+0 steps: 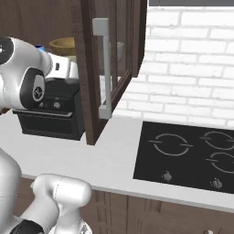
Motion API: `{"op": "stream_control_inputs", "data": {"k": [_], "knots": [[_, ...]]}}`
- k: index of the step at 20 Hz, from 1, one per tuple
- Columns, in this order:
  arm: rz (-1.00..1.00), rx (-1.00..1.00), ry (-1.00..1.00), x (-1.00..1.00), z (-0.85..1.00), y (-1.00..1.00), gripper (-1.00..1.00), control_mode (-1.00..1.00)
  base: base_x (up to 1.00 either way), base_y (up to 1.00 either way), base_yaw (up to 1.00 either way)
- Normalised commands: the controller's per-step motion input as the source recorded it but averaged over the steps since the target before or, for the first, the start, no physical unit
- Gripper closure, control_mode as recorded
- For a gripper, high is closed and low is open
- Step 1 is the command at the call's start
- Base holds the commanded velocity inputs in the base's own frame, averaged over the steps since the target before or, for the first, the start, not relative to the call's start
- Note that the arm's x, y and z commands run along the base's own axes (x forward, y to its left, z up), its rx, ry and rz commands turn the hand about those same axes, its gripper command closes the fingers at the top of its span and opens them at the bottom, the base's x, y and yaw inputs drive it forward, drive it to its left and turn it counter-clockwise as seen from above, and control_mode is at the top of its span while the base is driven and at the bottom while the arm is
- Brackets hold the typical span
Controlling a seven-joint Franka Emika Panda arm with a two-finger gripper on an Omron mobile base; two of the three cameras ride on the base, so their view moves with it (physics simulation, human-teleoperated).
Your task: Gather all objects into one cabinet and sort the glasses and bowls to opposite sides.
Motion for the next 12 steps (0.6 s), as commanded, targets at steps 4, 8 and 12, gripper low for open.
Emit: {"op": "stream_control_inputs", "data": {"k": [4,8,12], "knots": [[0.0,0.0,-0.08,0.3,0.21,-0.05,1.0,-1.0,0.0,0.0,0.0],[0.0,0.0,-0.08,0.11,0.14,0.0,1.0,-1.0,0.0,0.0,0.0],[0.0,0.0,0.0,0.53,0.0,-0.08,1.0,-1.0,0.0,0.0,0.0]]}}
